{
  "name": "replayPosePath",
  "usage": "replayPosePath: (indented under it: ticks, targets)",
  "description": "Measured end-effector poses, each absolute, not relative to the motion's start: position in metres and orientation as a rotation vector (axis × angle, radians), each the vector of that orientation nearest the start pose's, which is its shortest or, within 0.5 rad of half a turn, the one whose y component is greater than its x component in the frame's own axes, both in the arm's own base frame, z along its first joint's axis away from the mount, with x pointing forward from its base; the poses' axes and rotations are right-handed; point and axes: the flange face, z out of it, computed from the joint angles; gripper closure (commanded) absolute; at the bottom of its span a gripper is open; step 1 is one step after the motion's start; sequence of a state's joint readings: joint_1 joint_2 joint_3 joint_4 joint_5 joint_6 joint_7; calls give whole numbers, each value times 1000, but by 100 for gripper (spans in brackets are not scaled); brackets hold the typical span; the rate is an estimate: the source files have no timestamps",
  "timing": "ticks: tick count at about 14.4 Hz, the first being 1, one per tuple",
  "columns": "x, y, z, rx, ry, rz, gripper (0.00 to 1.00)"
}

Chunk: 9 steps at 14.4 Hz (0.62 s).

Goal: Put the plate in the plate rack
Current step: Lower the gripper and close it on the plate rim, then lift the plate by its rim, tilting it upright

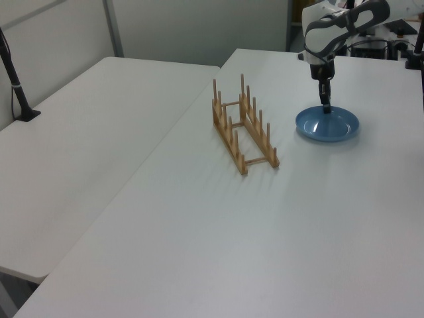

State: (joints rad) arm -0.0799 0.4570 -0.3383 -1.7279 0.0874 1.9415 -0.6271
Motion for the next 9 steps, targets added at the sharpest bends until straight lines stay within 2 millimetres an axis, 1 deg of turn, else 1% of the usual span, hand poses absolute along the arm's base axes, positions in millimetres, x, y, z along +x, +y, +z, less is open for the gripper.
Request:
replayPosePath:
  ticks: [2,4,6,8,9]
  targets:
    - [593,-237,322,-3068,-311,325,100]
    - [595,-248,348,-3097,-304,259,100]
    - [598,-261,384,-3135,-283,169,100]
    - [602,-268,421,-3169,-276,69,100]
    - [608,-270,448,-3195,-284,-13,100]
